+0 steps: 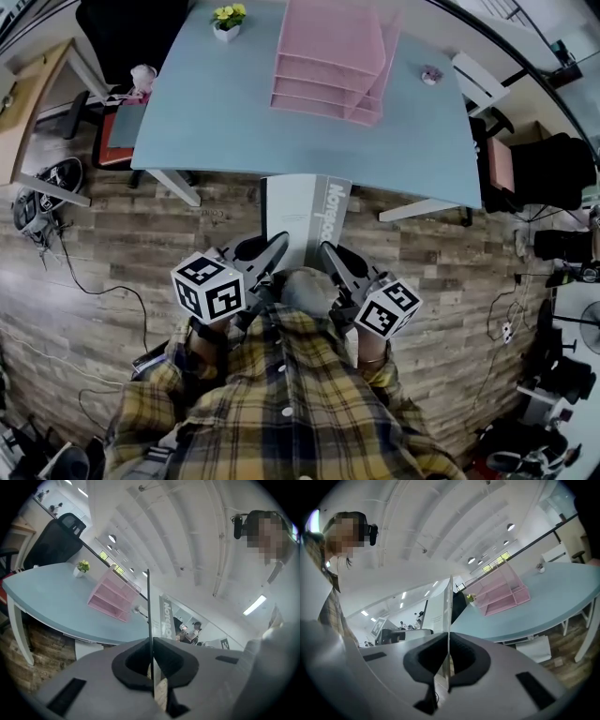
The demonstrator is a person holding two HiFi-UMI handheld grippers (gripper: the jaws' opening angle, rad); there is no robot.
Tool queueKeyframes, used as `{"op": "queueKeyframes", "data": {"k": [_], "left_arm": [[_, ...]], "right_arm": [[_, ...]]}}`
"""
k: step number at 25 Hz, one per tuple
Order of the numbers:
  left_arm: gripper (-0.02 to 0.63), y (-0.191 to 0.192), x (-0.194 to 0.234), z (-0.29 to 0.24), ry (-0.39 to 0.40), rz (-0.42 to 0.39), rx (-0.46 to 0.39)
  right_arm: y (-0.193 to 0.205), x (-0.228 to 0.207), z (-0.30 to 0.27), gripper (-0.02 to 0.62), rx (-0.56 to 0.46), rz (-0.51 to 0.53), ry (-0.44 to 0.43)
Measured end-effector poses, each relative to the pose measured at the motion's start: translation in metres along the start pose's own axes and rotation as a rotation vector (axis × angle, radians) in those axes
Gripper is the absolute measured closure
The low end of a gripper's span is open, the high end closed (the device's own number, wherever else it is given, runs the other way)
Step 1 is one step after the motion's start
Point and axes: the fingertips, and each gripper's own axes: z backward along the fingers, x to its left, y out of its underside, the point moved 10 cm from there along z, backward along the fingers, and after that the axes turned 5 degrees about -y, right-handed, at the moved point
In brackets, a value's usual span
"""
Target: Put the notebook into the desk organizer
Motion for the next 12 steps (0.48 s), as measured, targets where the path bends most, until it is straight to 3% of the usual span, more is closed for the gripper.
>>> {"op": "queueKeyframes", "data": {"k": [12], "left_arm": [[0.6,-0.006,0.02,-0.024,-0.022,0.026,0.008]], "right_arm": [[-0.009,-0.027,-0.019,0.583,0.029,-0.02,0.01]]}}
